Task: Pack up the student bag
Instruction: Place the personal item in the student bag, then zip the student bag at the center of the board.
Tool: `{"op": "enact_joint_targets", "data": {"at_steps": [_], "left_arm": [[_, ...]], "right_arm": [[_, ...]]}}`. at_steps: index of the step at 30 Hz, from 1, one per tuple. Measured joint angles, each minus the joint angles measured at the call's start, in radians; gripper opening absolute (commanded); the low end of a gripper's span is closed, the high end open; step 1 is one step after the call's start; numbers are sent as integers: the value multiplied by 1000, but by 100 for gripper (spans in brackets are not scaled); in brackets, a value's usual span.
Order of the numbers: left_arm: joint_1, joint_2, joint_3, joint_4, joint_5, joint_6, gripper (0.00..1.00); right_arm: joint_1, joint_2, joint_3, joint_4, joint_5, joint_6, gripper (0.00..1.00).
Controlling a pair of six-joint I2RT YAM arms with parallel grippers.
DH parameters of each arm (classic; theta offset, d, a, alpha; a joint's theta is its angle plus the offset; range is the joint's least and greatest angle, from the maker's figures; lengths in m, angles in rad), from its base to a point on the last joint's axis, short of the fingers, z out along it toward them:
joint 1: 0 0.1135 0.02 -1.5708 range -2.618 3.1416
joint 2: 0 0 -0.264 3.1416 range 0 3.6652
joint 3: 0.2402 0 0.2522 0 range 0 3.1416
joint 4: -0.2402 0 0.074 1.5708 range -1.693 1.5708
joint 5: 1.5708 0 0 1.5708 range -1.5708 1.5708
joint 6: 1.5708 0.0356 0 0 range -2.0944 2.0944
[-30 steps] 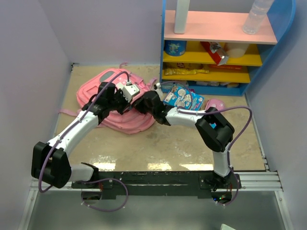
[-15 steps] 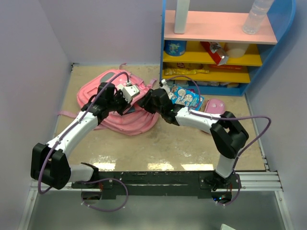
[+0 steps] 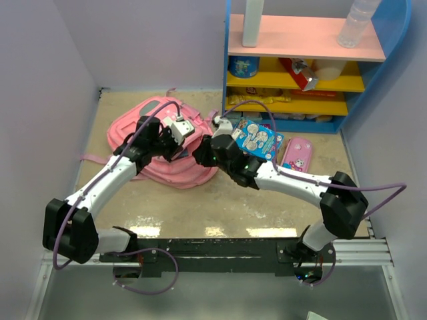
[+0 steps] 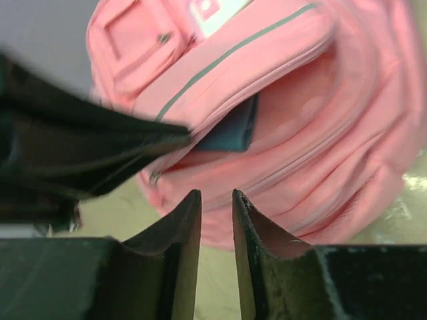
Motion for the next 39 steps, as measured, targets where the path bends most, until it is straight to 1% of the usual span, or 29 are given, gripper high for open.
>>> {"op": "enact_joint_targets", "data": {"at_steps": [1, 2, 3, 5, 6, 7, 9, 11, 12, 14, 17, 19, 21, 27, 36, 37, 39], "left_arm": [[0, 2, 0, 2, 5, 0, 18], [0, 5, 0, 5, 13, -1, 23], [0, 11, 1, 10, 26, 2, 33], [-1, 16, 3, 10, 36, 8, 45], [-1, 19, 5, 10, 40, 9, 54], [0, 19, 6, 9, 42, 11, 57], [14, 18, 9, 7, 52, 10, 58], [60, 13, 15, -2, 79, 8, 57], [90, 13, 23, -6, 90, 8, 57], [192, 13, 49, -18, 128, 21, 57], [316, 13, 65, -19, 161, 56, 56], [373, 24, 65, -30, 184, 82, 55], [407, 50, 64, -37, 206, 105, 54], [466, 105, 33, -58, 247, 149, 53], [470, 103, -11, -61, 270, 184, 53], [470, 102, -14, -60, 273, 185, 53], [470, 98, -19, -60, 278, 187, 53]], "right_arm": [[37, 4, 0, 2, 7, -38, 41], [70, 10, 0, 5, 12, -63, 47], [93, 17, 0, 8, 14, -82, 49], [138, 37, 0, 21, 21, -120, 51], [159, 51, 0, 30, 25, -138, 52], [174, 65, 0, 39, 27, -152, 52], [189, 89, -2, 58, 32, -172, 53], [199, 108, -2, 68, 39, -185, 53], [204, 115, -2, 73, 45, -188, 53], [215, 140, 10, 70, 62, -192, 52], [233, 209, 68, 51, 86, -191, 53], [249, 257, 116, 36, 120, -185, 54], [266, 294, 157, 6, 164, -176, 54], [298, 408, 307, -102, 265, -129, 55], [298, 512, 423, -213, 345, -72, 55], [297, 522, 433, -222, 349, -68, 54], [297, 534, 441, -237, 358, -59, 50]]}}
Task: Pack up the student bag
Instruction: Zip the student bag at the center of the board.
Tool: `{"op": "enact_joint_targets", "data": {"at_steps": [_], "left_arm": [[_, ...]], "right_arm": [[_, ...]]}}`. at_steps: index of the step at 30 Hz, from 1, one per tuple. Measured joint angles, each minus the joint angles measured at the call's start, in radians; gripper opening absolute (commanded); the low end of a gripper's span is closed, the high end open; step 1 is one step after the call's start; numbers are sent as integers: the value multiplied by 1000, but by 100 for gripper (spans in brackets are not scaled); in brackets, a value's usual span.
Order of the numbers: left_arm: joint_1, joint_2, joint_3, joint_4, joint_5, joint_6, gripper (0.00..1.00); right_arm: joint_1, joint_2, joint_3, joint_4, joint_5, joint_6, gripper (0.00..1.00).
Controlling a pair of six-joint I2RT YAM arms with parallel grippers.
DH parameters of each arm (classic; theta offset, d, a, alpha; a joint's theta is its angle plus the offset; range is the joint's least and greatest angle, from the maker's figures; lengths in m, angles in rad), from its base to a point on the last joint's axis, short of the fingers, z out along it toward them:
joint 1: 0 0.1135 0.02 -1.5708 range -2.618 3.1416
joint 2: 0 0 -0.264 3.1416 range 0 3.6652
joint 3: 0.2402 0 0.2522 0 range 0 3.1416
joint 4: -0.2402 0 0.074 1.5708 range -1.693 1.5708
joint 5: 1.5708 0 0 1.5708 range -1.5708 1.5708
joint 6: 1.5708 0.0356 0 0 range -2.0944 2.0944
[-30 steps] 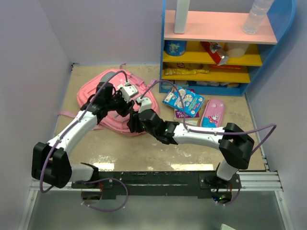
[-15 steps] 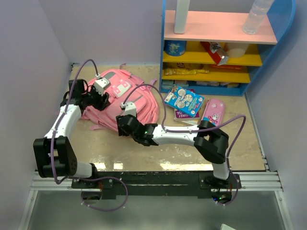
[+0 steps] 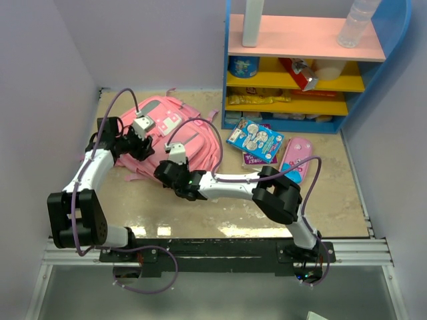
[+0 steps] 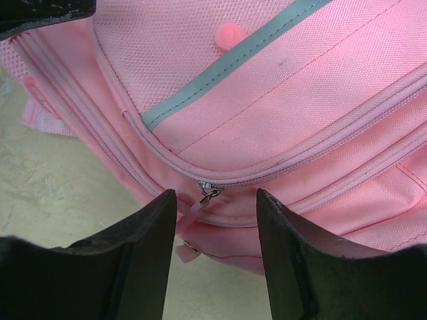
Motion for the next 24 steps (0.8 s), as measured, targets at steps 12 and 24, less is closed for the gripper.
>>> {"op": "enact_joint_targets", "data": {"at_steps": [12, 24], "left_arm": [[0, -5, -3, 2, 28, 16, 50], [-141, -13, -18, -108, 132, 197, 53]], "right_arm": [[1, 11, 15, -13, 16, 11, 0], [-8, -97, -128, 33, 6, -65, 0]]}}
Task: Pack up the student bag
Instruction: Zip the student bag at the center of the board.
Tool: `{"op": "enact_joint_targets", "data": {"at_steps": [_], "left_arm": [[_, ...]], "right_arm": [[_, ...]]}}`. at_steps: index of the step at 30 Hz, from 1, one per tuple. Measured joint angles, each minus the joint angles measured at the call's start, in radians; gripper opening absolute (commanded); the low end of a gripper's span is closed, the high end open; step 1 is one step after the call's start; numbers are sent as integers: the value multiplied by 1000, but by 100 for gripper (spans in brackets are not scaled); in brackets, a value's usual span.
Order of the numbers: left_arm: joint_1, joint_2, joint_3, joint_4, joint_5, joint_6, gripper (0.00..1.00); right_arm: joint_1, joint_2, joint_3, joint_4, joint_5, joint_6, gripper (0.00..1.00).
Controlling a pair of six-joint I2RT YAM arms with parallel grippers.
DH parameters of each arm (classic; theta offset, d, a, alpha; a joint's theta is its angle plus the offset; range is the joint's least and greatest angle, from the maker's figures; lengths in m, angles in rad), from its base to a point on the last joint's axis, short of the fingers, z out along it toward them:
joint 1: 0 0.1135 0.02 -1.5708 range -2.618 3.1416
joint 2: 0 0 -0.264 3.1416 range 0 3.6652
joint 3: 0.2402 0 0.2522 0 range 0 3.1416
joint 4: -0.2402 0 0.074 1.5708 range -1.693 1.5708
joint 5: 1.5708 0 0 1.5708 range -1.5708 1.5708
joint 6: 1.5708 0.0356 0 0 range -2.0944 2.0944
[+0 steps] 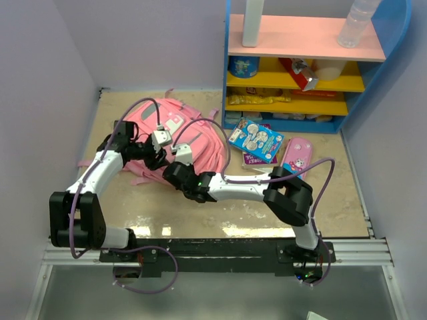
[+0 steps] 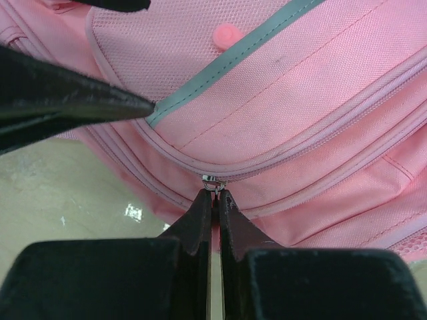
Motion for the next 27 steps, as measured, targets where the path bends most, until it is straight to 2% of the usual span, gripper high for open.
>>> {"op": "enact_joint_targets", "data": {"at_steps": [3, 16, 21, 27], "left_arm": [[-19, -2, -8, -38, 28, 70, 54], [6, -68, -148, 3, 12, 204, 57], [-19, -96, -190, -99, 109, 472, 57], [24, -87, -195, -261, 215, 710, 59]], "right_arm": [[-7, -22, -33, 9, -21, -15, 0], [7, -77, -136, 50, -140, -51, 0], [-65, -94, -149, 81, -225, 0, 0], [-161, -109, -196, 142, -278, 51, 0]]}}
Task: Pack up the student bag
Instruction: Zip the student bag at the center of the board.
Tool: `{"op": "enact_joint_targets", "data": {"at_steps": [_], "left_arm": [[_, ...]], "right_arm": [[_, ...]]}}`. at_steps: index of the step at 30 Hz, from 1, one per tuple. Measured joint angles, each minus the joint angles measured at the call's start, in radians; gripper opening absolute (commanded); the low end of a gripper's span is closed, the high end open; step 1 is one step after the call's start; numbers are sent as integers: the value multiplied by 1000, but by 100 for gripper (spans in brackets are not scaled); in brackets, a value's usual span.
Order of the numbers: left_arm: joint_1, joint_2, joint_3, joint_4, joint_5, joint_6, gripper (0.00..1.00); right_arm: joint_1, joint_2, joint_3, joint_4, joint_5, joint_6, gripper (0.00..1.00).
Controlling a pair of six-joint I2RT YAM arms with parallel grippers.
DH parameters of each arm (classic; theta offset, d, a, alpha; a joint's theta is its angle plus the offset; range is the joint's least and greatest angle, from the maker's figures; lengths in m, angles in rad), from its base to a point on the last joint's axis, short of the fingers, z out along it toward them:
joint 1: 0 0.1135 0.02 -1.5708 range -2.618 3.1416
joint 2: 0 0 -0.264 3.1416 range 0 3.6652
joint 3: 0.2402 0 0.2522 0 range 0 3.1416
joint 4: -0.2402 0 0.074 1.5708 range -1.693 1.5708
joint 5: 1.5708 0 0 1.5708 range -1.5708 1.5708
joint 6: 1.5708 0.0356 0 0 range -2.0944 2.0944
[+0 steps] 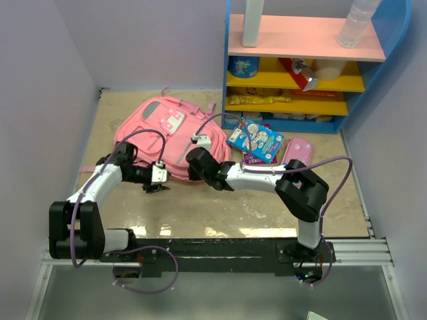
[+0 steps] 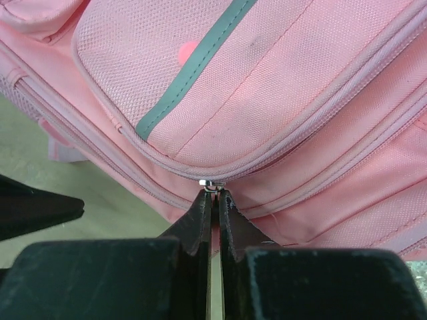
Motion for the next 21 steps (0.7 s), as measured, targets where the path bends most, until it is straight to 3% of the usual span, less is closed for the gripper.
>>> {"op": "enact_joint_targets", "data": {"at_steps": [10, 21], "left_arm": [[0, 3, 14, 93, 74, -34, 60], [-2, 6, 18, 227, 55, -98, 59]], "right_arm": [[-3, -2, -10, 40, -58, 7, 0], [16, -44, -35, 56, -120, 18, 0]]}}
